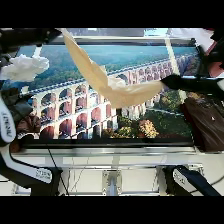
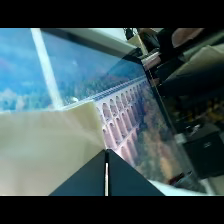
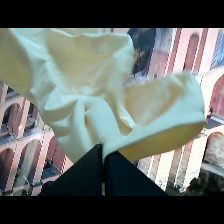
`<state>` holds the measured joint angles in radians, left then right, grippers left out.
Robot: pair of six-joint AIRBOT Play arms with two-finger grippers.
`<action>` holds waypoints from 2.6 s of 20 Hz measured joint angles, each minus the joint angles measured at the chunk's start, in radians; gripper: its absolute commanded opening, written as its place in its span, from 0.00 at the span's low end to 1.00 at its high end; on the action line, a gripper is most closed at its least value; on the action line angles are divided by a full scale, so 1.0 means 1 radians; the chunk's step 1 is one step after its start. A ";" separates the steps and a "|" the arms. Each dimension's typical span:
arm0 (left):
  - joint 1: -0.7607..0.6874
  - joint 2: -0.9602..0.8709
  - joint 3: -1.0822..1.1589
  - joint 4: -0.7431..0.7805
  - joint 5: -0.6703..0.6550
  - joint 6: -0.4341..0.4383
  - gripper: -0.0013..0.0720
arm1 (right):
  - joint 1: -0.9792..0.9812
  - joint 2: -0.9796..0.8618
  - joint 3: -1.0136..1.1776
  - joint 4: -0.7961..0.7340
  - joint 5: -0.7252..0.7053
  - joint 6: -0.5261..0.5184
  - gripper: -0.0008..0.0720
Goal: Fold the shirts.
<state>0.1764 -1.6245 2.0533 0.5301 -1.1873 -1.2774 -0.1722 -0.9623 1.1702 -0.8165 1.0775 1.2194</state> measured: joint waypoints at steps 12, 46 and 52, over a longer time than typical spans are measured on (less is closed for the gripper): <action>0.040 0.653 -0.016 0.753 -0.163 -0.015 0.02 | -0.045 0.424 0.329 -0.249 0.103 0.196 0.05; 0.238 0.253 -0.321 0.532 0.074 -0.004 0.97 | -0.347 -0.027 -0.203 -0.262 -0.169 0.020 0.56; 0.320 0.592 -1.139 0.342 0.234 0.064 0.97 | -0.466 0.039 -0.557 -0.044 -0.069 -0.078 0.56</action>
<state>0.4961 -1.0321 0.9138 0.8719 -0.9531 -1.2129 -0.6380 -0.9230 0.6136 -0.8608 1.0088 1.1416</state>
